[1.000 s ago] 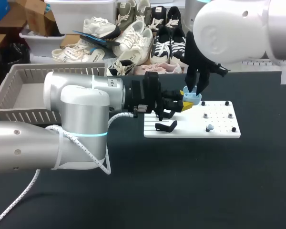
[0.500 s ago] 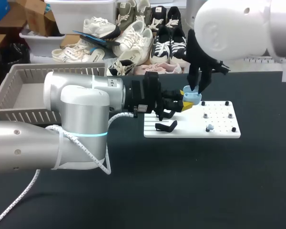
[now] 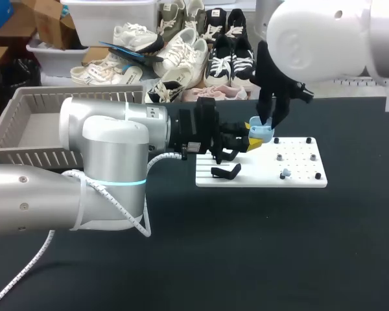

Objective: Pick up each earbud case from the left stands, insert the matching earbuds, close the lid, and place the case in the box.

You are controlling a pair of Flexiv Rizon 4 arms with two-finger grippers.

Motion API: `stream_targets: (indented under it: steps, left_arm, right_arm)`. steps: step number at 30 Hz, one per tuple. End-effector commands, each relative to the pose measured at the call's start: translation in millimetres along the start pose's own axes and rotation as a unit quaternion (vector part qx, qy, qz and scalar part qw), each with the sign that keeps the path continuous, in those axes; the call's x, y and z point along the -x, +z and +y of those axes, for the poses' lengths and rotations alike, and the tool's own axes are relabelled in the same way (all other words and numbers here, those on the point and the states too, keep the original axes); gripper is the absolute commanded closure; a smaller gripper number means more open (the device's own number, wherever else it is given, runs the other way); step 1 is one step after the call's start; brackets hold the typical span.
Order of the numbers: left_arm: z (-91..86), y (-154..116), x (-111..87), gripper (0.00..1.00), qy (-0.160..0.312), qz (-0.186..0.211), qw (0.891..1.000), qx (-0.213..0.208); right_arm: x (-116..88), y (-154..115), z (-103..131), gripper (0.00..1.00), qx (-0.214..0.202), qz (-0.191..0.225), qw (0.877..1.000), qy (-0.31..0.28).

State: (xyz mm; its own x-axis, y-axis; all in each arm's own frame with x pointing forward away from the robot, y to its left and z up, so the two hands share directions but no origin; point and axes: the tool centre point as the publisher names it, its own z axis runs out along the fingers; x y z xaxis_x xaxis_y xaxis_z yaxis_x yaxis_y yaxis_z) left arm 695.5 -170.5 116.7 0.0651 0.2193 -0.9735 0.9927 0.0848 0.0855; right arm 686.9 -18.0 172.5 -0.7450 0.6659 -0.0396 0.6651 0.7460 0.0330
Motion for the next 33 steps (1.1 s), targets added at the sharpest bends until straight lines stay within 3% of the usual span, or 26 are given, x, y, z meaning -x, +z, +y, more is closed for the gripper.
stream_targets:
  steps: [1, 33]
  left_arm:
    - [-0.5, 0.2, -0.6, 1.0, 0.001, -0.002, 1.0, 0.002]
    - [-0.5, 0.2, -0.6, 1.0, 0.001, -0.002, 1.0, 0.002]
  right_arm:
    - [-1.1, 0.9, -4.8, 1.0, 0.002, 0.0, 1.0, 0.003]
    - [1.1, -1.4, 4.5, 1.0, 0.008, 0.004, 1.0, -0.001]
